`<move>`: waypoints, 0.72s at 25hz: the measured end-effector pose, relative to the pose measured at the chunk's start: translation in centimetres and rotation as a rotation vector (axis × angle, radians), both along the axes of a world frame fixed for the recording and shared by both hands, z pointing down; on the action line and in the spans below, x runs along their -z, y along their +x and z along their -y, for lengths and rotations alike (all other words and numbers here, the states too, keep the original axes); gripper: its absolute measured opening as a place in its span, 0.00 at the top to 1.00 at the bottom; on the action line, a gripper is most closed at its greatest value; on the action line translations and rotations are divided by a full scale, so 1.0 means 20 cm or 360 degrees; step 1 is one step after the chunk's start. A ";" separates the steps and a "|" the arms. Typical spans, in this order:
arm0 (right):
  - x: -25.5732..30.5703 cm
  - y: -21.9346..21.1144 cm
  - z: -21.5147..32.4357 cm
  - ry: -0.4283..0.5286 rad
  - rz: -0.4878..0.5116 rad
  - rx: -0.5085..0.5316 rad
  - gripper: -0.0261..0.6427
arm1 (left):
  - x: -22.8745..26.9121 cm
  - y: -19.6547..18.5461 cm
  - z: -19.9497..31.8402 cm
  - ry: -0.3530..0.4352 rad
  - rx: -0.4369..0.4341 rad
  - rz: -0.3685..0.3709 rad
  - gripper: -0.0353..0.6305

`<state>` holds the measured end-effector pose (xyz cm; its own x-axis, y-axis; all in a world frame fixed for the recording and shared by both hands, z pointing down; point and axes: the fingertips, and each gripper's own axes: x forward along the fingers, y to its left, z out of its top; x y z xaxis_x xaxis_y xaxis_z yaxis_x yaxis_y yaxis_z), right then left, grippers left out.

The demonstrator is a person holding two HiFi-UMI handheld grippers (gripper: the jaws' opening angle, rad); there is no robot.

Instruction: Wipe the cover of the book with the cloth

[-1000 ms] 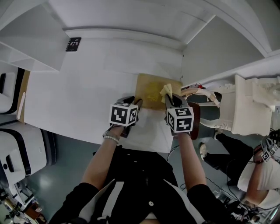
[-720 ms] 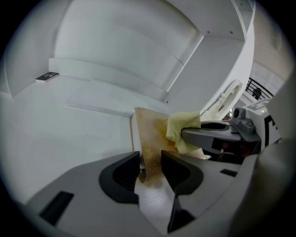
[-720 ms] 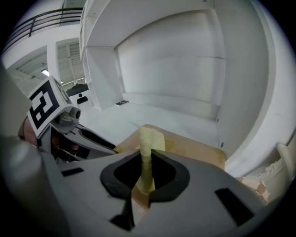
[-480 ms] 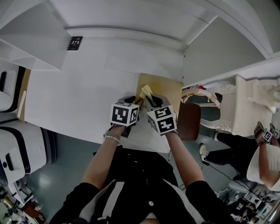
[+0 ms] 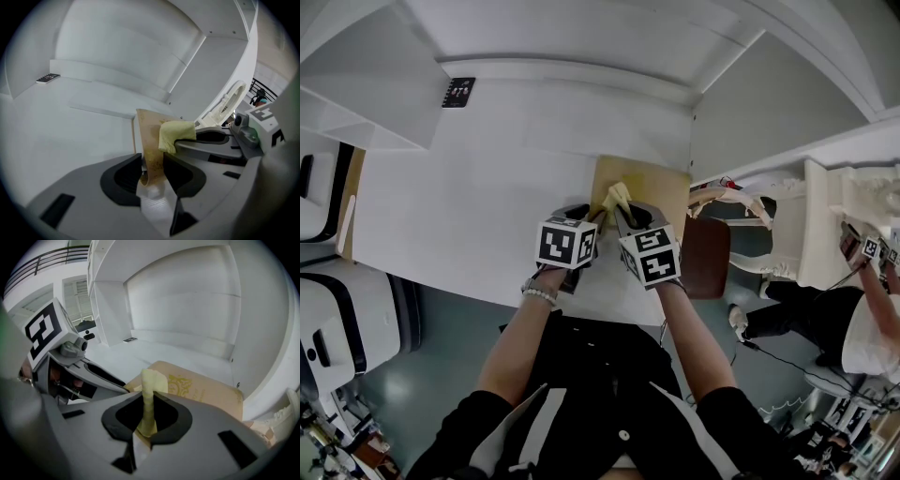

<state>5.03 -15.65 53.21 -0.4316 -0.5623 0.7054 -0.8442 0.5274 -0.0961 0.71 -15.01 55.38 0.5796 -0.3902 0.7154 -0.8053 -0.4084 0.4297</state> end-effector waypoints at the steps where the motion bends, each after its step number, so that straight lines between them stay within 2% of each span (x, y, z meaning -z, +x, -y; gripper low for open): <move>1: 0.00 0.02 0.00 0.0000 -0.0002 -0.0016 0.91 | 0.00 0.00 0.00 0.0000 0.0000 0.0000 0.73; 18: -0.02 0.52 -0.10 -0.0025 -0.0064 -0.0389 0.91 | 0.00 0.00 0.00 -0.0003 -0.0009 0.0005 0.73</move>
